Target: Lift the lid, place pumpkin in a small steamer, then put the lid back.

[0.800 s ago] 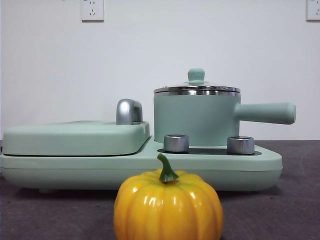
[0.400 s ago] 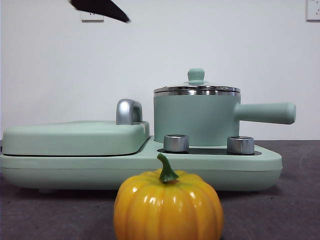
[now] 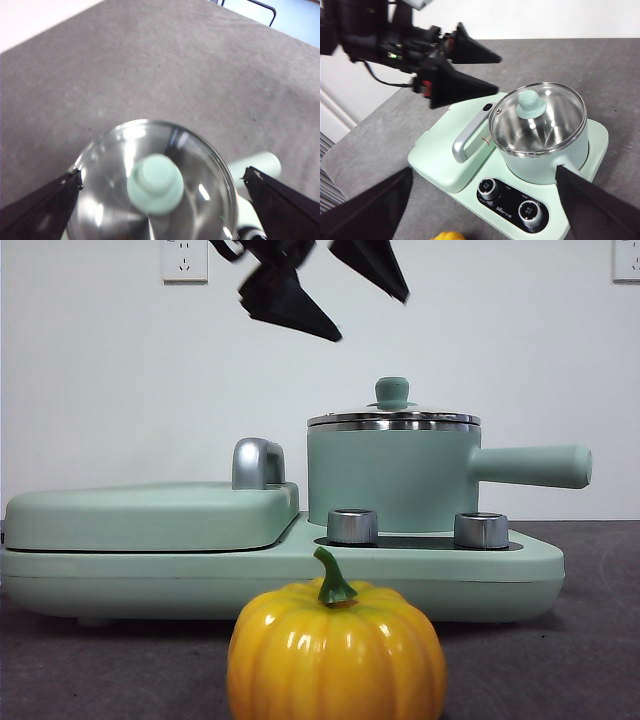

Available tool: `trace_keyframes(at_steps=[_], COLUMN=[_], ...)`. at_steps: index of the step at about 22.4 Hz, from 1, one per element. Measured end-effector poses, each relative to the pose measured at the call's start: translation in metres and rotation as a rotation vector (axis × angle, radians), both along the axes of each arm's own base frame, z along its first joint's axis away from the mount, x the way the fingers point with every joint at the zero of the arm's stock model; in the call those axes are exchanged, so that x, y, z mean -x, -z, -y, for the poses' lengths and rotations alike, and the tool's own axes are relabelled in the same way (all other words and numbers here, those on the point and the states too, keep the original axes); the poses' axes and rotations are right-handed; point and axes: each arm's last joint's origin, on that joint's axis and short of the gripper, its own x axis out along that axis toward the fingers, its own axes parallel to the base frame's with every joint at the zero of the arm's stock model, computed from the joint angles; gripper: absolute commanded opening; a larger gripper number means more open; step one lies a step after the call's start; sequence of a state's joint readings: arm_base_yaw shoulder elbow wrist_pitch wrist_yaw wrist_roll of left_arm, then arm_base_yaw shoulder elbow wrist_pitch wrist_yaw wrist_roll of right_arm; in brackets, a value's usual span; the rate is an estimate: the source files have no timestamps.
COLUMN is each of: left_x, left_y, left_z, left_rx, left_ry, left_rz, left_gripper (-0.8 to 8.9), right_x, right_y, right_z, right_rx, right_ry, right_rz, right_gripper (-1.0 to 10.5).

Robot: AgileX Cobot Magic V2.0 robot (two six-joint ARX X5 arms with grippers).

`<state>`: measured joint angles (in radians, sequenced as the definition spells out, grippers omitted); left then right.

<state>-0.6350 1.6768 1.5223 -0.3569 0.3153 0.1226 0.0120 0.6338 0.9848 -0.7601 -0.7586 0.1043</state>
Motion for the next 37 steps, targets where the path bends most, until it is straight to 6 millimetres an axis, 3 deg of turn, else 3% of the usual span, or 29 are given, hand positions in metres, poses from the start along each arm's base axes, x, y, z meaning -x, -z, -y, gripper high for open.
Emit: trace_keyframes(at_steps=[7,20,29,32,37], left_x=[-0.018,-0.029,-0.029,-0.028,-0.026], left_y=[0.024,0.055,0.060,0.059,0.057], left_z=[0.017,0.035,0.034,0.036,0.040], left_rx=[0.001,-0.045,-0.084,-0.092,-0.096], left_ry=[0.010,0.021,0.000,0.013,0.036], left_rz=[0.024,0.021,0.004,0.012,0.038], left_gripper=[5.27,5.13,3.05,2.82,0.78], right_x=[0.000,0.000,0.000,0.000,0.000], right_y=[0.000,0.000,0.000,0.000,0.000], right_z=[0.000,0.000,0.000,0.000,0.000], right_rx=[0.000,0.000,0.000,0.000,0.000], right_ry=[0.000,0.000,0.000,0.000,0.000], right_rz=[0.000,0.000,0.000,0.000,0.000], right_gripper=[4.6,4.6,4.6,4.6,4.6])
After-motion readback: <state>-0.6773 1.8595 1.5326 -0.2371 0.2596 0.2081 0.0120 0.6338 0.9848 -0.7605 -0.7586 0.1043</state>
